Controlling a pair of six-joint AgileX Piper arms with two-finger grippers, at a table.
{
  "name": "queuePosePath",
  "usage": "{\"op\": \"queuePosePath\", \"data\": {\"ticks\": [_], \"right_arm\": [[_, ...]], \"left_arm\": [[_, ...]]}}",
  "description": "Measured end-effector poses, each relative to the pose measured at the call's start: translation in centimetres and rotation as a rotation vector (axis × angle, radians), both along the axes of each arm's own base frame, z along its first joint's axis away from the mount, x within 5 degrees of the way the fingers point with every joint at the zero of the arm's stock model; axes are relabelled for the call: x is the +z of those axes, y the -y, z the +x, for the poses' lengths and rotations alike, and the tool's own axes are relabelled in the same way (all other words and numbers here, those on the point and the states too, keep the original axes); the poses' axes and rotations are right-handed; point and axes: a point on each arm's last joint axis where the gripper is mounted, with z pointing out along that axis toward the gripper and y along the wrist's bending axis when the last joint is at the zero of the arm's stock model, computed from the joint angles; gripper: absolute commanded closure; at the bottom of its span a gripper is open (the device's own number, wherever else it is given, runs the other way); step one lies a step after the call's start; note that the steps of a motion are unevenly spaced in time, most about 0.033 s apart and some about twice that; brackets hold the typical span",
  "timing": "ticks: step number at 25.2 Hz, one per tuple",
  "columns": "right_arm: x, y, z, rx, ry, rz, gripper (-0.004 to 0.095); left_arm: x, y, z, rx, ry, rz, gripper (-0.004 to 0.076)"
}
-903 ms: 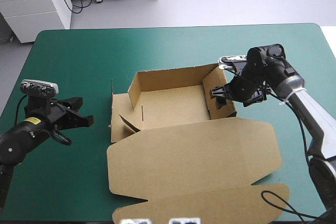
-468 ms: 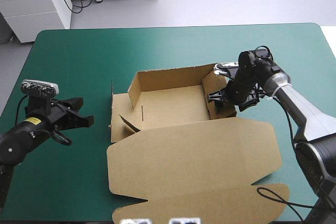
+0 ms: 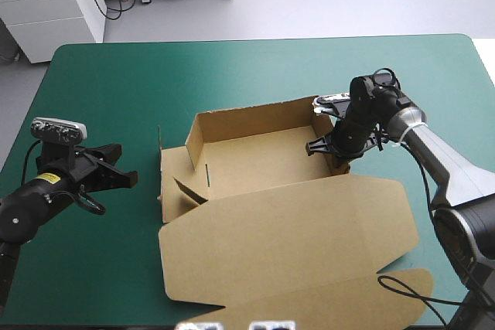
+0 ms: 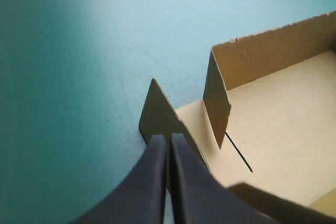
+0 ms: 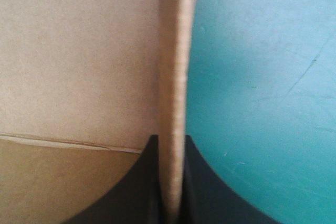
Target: Fold the box
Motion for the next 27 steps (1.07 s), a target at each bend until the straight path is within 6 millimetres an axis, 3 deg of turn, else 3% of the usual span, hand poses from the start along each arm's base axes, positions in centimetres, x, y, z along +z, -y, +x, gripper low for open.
{"op": "queuePosePath", "data": {"ticks": [7, 11, 13, 16, 24, 27], "right_arm": [[0.2, 0.0, 0.1, 0.055, 0.009, -0.01, 0.0927], [2.2, -0.2, 0.8, 0.064, 0.073, 0.004, 0.0927], [4.3, -0.2, 0.9, 0.066, 0.141, 0.022, 0.0927], [10.5, 0.4, -1.1, 0.065, 0.321, 0.076, 0.0927], [17.7, 3.3, -6.9, 0.037, 0.551, 0.036, 0.0927], [19.4, 4.3, -8.7, 0.016, 0.623, 0.009, 0.0927]], "left_arm": [[0.0, 0.0, 0.0, -0.001, -0.001, 0.009, 0.0715], [0.0, 0.0, 0.0, -0.001, 0.0, 0.012, 0.0715], [0.0, 0.0, 0.0, -0.001, 0.0, 0.013, 0.0715], [0.0, 0.0, 0.0, -0.001, 0.0, 0.013, 0.0715], [0.1, -0.1, 0.1, 0.021, 0.014, -0.006, 0.0715], [0.3, -0.3, 0.2, 0.04, 0.029, -0.013, 0.0715]]}}
